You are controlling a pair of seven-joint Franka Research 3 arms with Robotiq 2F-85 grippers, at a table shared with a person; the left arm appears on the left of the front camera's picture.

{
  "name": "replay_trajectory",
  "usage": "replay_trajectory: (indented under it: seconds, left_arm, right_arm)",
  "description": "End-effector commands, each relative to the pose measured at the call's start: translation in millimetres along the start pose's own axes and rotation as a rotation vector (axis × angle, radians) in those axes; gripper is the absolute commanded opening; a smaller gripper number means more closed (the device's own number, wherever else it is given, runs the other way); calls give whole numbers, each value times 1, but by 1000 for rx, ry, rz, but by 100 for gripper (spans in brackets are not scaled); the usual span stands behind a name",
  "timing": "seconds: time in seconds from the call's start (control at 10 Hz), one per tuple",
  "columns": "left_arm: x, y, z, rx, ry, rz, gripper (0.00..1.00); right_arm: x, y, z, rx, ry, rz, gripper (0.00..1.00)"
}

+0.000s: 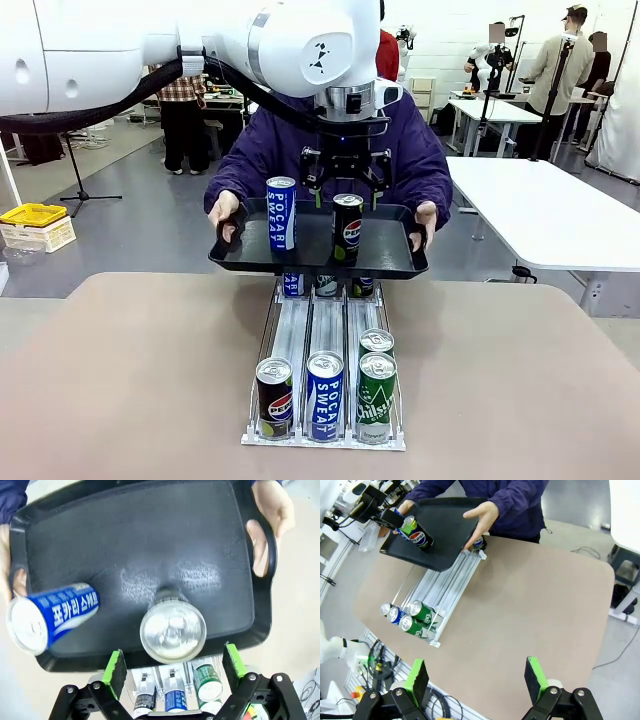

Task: Retrieve and hand over the desired beverage to the person.
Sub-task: Place the picked can on the Handle tray extended by the person.

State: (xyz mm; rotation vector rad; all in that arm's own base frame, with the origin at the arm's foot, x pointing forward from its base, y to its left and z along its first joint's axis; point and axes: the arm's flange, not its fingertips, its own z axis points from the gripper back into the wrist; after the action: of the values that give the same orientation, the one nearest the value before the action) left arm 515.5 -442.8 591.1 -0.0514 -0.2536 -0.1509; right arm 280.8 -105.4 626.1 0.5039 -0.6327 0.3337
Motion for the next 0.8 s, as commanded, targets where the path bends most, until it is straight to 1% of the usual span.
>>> replay_trajectory:
  seconds: [0.0,0.1,0.2,0.3,0.4,0.5,0.7]
  left_arm:
    - [-15,7,32,-28,23,-56,100]
    - [-46,18,56,-71,34,-124,100]
    - [-89,39,79,-100,41,-201,100]
    - [-132,71,98,-104,17,-271,100]
    - [-165,99,108,-130,-2,-311,100]
    - [-188,123,116,-161,-22,-322,100]
    - [-222,155,126,-199,-71,-343,100]
  right_arm:
    - [2,-1,-1,38,-16,10,100]
    - [2,-1,-1,38,-16,10,100]
    - [2,-1,-1,38,-16,10,100]
    - [2,-1,-1,38,-16,10,100]
    - [2,-1,-1,38,-16,10,100]
    - [2,-1,-1,38,-16,10,100]
    - [2,-1,-1,38,-16,10,100]
